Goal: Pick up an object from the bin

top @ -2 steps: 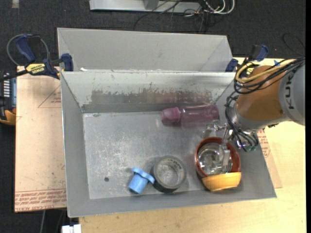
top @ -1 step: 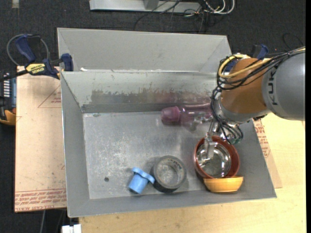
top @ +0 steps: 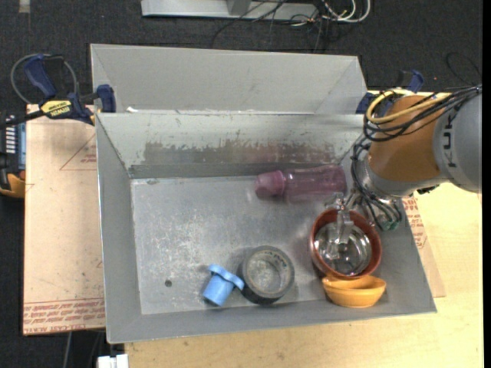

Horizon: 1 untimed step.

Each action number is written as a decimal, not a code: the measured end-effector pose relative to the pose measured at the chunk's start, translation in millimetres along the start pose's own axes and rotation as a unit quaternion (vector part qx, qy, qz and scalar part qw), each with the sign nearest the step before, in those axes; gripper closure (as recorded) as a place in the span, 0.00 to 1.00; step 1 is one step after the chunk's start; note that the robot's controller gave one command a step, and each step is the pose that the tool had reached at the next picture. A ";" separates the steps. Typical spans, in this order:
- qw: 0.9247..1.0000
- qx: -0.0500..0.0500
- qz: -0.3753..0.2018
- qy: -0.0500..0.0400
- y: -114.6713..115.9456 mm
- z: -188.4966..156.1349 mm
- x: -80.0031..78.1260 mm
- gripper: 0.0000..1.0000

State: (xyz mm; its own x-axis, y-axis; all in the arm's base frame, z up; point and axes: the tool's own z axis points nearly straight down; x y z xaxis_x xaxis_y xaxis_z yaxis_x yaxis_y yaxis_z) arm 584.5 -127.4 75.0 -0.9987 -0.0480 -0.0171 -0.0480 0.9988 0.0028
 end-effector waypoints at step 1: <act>1.000 0.000 0.000 0.000 0.0 0.0 0.0 1.00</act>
Offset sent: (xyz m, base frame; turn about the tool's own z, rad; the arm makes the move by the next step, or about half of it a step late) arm 0.0018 0.0058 -0.0050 0.0081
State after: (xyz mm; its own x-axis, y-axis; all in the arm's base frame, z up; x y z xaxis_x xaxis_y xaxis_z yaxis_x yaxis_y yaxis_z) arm 584.5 -127.4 75.0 -0.9987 -0.0479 -0.0173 -0.0480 0.9988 0.0028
